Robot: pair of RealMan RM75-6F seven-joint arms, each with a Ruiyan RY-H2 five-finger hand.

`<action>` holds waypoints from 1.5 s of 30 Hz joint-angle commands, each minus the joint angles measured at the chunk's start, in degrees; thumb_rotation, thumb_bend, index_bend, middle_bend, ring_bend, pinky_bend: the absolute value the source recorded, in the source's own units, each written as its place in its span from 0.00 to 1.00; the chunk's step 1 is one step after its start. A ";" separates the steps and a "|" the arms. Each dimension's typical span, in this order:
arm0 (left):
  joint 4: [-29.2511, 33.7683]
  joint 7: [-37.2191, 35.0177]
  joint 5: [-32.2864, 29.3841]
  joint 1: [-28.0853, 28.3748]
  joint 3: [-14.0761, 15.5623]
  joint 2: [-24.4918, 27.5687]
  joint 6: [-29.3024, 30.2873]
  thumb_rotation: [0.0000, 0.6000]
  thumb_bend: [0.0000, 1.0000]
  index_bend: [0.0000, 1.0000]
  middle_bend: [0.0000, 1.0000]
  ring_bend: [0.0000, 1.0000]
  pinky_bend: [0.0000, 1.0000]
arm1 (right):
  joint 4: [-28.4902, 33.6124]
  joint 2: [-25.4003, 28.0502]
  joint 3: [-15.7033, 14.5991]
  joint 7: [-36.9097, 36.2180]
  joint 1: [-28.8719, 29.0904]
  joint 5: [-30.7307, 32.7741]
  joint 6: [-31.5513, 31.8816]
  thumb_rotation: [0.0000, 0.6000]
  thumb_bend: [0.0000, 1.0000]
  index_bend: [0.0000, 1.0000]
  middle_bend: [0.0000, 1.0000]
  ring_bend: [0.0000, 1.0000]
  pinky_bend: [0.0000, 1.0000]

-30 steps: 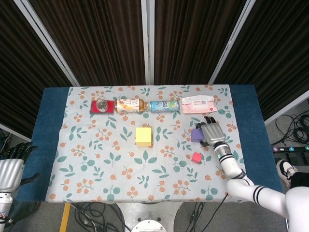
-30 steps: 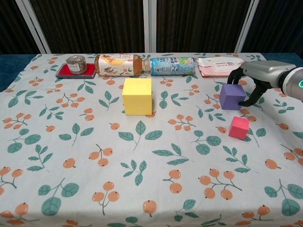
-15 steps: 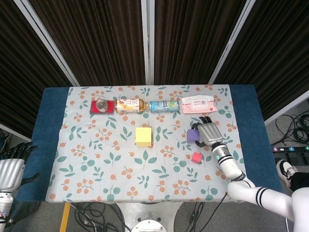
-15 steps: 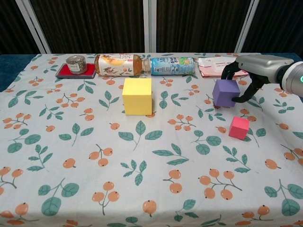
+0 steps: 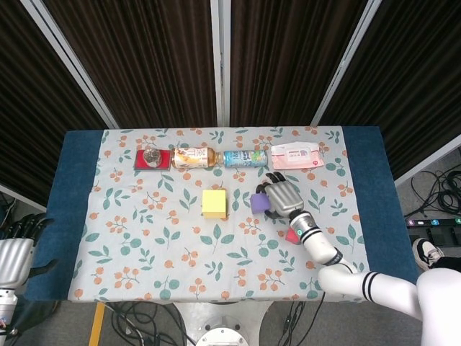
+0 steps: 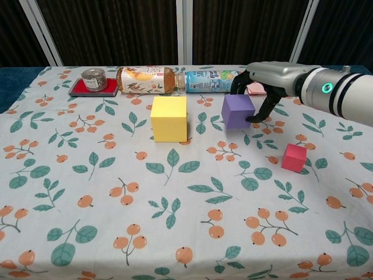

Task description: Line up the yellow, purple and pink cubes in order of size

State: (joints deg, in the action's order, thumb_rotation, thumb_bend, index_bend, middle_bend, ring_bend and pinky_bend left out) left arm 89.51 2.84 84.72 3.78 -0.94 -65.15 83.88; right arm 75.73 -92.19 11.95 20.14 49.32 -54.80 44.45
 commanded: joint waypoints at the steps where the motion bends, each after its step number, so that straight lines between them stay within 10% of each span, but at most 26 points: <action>1: -0.21 -0.18 -0.08 -0.01 0.06 -0.08 -0.16 1.00 0.01 0.26 0.25 0.14 0.19 | -1.09 -1.85 0.45 1.44 1.24 2.04 -0.07 1.00 0.19 0.40 0.35 0.07 0.07; 45: -3.19 -2.57 -0.42 0.08 0.09 -1.17 -1.01 1.00 0.01 0.26 0.25 0.14 0.19 | -7.94 -10.87 1.42 6.60 6.94 11.25 0.47 1.00 0.19 0.36 0.32 0.07 0.06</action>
State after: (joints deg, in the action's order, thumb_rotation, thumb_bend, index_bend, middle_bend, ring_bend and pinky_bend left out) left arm 86.33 0.26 84.30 3.86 -0.84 -66.32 82.87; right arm 67.79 -103.05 13.37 26.75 56.27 -43.56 44.91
